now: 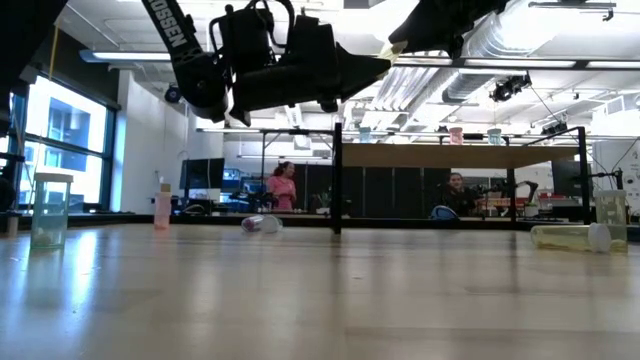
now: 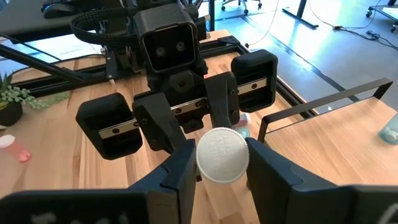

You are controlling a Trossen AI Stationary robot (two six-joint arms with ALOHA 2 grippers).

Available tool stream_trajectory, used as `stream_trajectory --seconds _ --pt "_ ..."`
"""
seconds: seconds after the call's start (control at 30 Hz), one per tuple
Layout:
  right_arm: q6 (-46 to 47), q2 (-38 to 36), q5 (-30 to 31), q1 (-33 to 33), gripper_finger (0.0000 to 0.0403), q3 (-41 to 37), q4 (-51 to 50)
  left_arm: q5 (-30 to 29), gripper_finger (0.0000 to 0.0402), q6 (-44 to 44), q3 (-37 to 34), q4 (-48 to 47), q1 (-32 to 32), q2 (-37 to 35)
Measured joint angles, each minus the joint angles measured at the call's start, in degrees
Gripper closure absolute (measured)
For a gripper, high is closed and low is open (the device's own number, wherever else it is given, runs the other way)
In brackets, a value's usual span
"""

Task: Pick and place medicine bottles onto shelf by color
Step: Put the left yellow medicine bottle on the shelf

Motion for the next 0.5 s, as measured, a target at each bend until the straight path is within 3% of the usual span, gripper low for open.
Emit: stream_trajectory --seconds 0.2,0.5 --pt "0.0 0.0 0.0 0.0 0.0294 0.0 0.0 0.0 0.0296 0.0 0.0 -0.2 0.0 0.0" --pt "-0.3 0.0 1.7 0.1 0.0295 1.1 -2.3 -1.3 0.0226 0.0 0.0 -1.9 0.3 0.0"
